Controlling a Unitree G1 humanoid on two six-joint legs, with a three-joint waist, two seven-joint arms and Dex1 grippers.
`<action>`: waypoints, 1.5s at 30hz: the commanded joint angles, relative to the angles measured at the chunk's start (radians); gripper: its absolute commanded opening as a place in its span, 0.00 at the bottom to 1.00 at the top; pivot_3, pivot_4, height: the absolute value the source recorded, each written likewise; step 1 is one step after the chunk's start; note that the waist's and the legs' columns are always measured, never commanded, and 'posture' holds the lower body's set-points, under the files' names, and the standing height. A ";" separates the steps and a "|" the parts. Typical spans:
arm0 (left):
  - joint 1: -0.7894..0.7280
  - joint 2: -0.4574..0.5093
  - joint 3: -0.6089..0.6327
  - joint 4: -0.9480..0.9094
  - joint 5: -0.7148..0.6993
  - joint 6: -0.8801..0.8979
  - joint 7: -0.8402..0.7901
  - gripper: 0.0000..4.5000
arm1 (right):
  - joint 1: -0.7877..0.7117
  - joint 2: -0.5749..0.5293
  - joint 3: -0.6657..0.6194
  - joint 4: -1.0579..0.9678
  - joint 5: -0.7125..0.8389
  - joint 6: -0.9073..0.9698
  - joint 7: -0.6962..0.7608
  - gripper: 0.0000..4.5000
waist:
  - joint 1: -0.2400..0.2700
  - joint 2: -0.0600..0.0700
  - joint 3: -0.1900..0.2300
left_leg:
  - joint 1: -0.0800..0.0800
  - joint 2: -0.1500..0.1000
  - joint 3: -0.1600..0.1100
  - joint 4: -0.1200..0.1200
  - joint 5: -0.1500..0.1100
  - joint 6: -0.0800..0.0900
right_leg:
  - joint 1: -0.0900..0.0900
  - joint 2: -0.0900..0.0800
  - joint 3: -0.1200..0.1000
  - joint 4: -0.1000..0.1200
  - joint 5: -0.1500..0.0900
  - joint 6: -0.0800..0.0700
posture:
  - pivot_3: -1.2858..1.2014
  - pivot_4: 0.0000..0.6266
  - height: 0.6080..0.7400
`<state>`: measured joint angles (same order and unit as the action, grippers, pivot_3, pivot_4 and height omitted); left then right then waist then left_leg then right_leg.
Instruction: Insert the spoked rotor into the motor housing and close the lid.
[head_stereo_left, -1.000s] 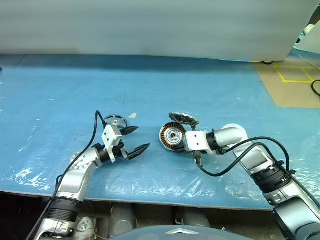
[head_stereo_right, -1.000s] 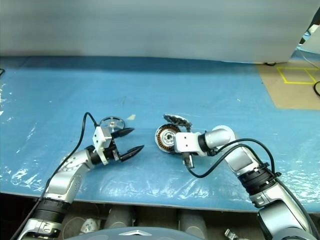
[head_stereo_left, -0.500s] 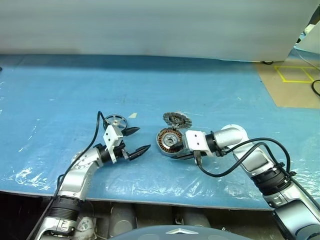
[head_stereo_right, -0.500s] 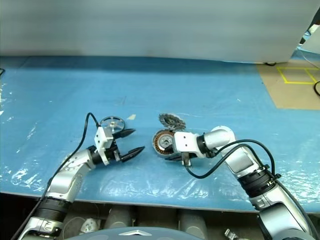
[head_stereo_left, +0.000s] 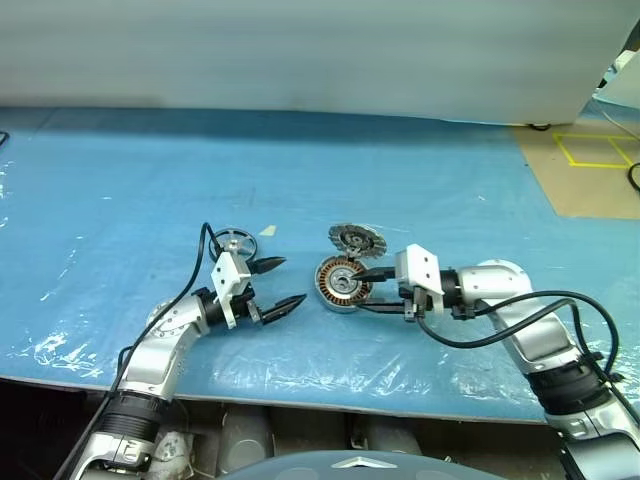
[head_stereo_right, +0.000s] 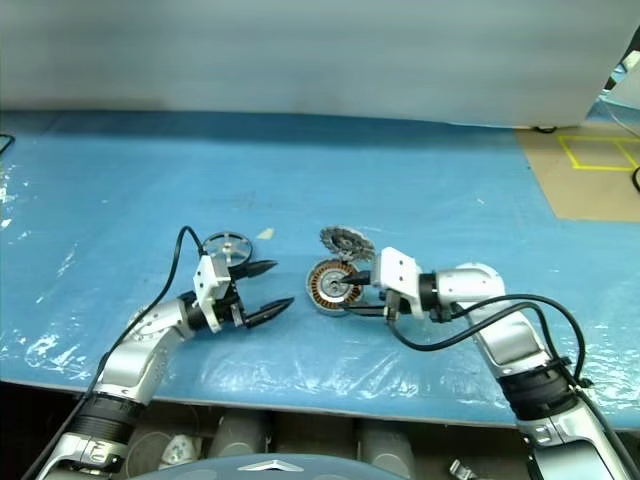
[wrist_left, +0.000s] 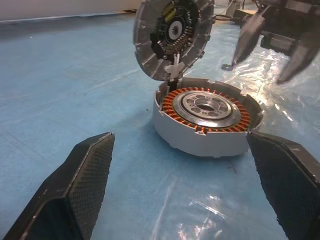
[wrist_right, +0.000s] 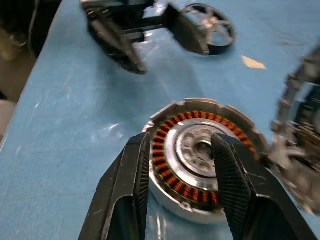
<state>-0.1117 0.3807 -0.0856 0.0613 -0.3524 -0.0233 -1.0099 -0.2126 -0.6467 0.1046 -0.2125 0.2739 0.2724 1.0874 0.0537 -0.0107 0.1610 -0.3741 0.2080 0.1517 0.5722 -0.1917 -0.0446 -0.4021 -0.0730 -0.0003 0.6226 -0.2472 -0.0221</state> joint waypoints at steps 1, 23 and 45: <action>0.004 0.004 0.001 -0.066 -0.025 -0.004 -0.014 1.00 | 0.034 0.003 -0.118 0.046 0.023 -0.016 -0.086 0.45 | -0.001 0.000 0.000 | 0.000 0.000 0.000 0.000 0.000 -0.001 | 0.000 0.000 0.000 0.000 0.000 0.000 | 0.52 0.24 1.00; 0.047 -0.011 -0.009 -0.060 -0.012 -0.051 -0.019 1.00 | 0.146 -0.049 -0.279 0.371 -0.018 -0.095 -0.239 0.45 | 0.000 0.002 0.000 | 0.000 -0.001 0.001 -0.001 -0.001 -0.001 | 0.000 0.000 0.000 -0.003 0.000 0.000 | 0.52 0.24 1.00; 0.016 -0.004 -0.015 -0.038 -0.005 -0.039 -0.038 1.00 | 0.209 -0.059 -0.273 0.415 -0.062 -0.151 -0.256 0.45 | 0.000 0.002 0.000 | 0.003 0.000 0.001 -0.001 -0.001 -0.001 | 0.004 0.000 0.000 -0.004 0.000 0.000 | 0.52 0.24 1.00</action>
<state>-0.0850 0.3715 -0.0971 0.0453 -0.3524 -0.0571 -1.0428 -0.0188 -0.6853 -0.1641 0.1801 0.2340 0.1165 0.8349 0.0538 -0.0085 0.1605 -0.3715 0.2076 0.1524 0.5710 -0.1924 -0.0454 -0.3979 -0.0732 -0.0004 0.6185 -0.2474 -0.0220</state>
